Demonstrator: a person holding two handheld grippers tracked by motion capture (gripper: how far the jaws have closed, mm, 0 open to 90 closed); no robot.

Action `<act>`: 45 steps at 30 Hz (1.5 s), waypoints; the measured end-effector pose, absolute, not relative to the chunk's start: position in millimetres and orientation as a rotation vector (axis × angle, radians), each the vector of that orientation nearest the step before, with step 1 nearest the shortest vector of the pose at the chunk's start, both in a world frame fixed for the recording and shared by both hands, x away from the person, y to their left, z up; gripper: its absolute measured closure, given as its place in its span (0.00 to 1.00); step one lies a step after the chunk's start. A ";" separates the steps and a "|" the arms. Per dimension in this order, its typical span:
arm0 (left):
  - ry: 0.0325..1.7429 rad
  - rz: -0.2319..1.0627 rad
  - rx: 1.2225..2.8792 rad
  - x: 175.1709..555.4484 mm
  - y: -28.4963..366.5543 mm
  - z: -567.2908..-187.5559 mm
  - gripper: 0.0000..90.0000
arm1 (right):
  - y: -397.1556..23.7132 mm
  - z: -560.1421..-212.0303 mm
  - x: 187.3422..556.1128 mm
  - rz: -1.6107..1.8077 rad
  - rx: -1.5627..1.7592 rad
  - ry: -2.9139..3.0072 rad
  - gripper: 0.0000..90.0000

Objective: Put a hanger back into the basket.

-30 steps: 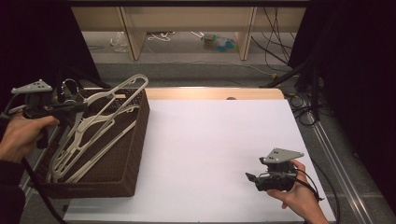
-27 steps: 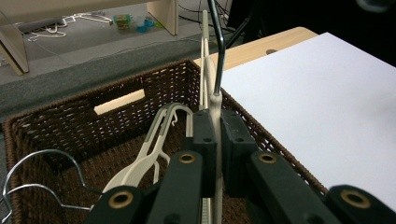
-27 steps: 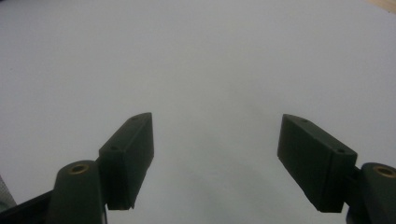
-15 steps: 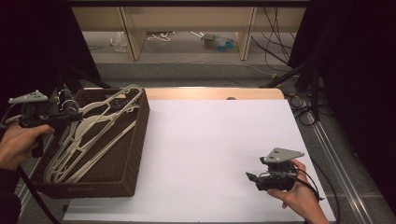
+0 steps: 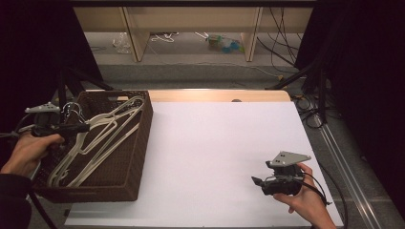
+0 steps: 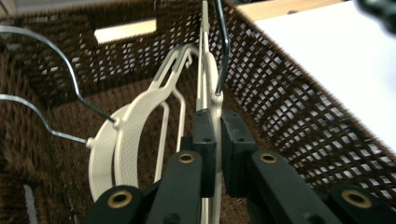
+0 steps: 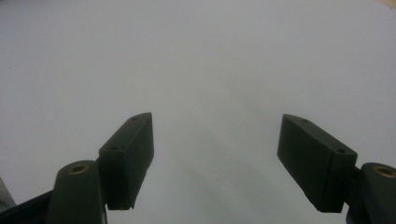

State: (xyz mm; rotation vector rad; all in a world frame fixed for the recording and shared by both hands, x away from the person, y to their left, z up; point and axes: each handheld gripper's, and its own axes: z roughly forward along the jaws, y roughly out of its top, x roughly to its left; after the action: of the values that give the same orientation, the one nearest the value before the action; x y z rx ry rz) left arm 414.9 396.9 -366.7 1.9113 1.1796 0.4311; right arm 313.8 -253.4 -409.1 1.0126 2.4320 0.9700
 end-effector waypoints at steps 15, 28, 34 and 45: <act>1.329 0.625 1.935 412.7 405.5 -377.8 0.75 | -253.8 -409.0 314.1 0.972 1.012 2.432 0.31; 1.156 0.616 1.776 362.7 346.9 -347.7 0.46 | -252.0 -409.9 314.3 1.002 1.015 2.412 0.31; 1.069 0.571 1.698 340.6 316.1 -348.3 0.40 | -252.3 -409.5 314.3 1.032 1.013 2.382 0.31; 0.885 0.548 1.712 312.5 255.6 -362.3 0.31 | -244.9 -413.0 315.5 1.163 0.998 2.327 0.29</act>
State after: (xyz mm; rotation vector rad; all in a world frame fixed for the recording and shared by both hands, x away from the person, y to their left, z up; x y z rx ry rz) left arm 312.5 255.6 -362.3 1.7124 0.8847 0.5478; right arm 315.5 -244.9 -413.0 0.9978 2.3270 1.1633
